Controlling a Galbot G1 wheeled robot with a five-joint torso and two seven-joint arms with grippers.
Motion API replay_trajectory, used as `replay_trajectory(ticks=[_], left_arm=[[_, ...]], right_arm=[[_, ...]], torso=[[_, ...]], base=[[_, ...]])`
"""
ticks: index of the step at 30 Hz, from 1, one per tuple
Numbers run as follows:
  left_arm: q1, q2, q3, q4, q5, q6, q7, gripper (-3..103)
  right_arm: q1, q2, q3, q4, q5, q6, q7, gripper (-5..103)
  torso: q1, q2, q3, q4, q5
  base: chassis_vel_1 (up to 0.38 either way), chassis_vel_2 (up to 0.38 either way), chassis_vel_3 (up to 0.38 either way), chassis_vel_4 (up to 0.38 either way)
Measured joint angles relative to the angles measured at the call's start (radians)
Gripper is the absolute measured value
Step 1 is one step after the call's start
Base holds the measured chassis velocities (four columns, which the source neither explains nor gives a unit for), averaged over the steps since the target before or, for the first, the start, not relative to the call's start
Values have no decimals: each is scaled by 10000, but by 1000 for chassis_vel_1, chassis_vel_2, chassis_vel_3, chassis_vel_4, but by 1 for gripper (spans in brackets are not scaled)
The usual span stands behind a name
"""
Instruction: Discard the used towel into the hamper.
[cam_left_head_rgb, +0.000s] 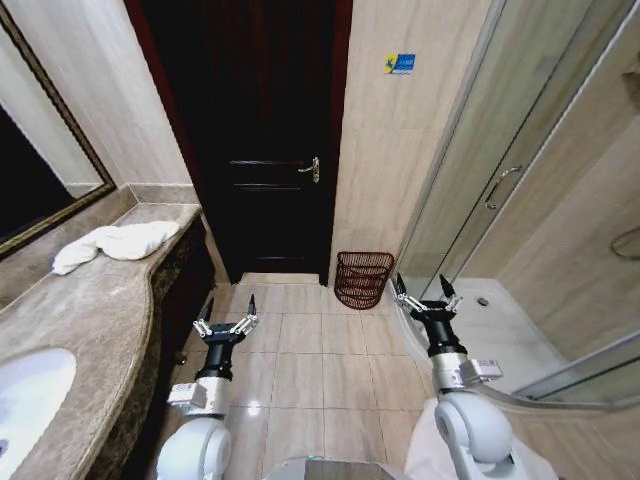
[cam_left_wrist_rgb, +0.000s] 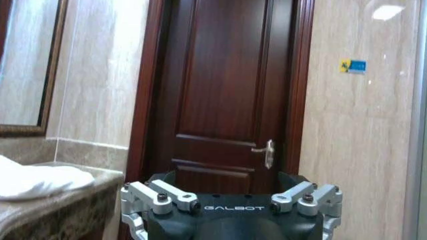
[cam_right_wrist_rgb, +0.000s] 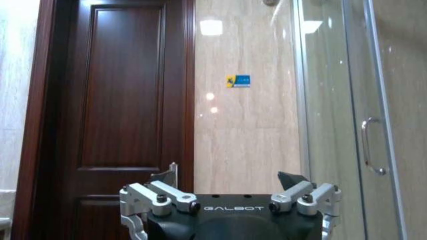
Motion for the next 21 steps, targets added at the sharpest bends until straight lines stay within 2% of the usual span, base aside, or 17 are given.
replay_trajectory(ticks=[4, 6, 13, 14, 15, 16, 21], left_arm=[[-80, 1, -83, -98, 188, 31, -35, 100], [-385, 1, -300, 138, 584, 19, -246, 100], [-582, 1, -267, 342, 744, 30, -351, 100], [-576, 1, -217, 355, 737, -92, -303, 100], [-652, 1, -91, 436, 609, -650, -352, 100], [-734, 1, -42, 457, 550, -941, -430, 100], [-992, 1, -71, 205, 475, -1356, -544, 100]], right_arm=[[67, -32, 0, 46, -56, 17, 82, 100], [206, -68, -23, 104, -106, -21, 123, 100], [287, -34, -103, 83, -357, -42, 133, 100], [286, -40, -103, 84, -355, -32, 133, 100], [297, -67, -95, 83, -275, 22, 131, 100], [315, -85, -91, 84, -202, 38, 128, 100], [430, -115, -40, 132, -18, 38, 127, 100]], torso=[[0, 0, 0, 2, 1], [0, 0, 0, 2, 0], [1, -1, 0, 2, 0], [0, 0, 0, 2, 1], [0, 0, 0, 3, 0], [0, 0, 0, 1, -1], [1, 0, 0, 0, 1]], base=[[0, 0, 0, 0], [0, 0, 0, 0], [0, 0, 0, 0], [0, 0, 0, 0], [0, 0, 0, 0], [0, 0, 0, 0], [0, 0, 0, 0]])
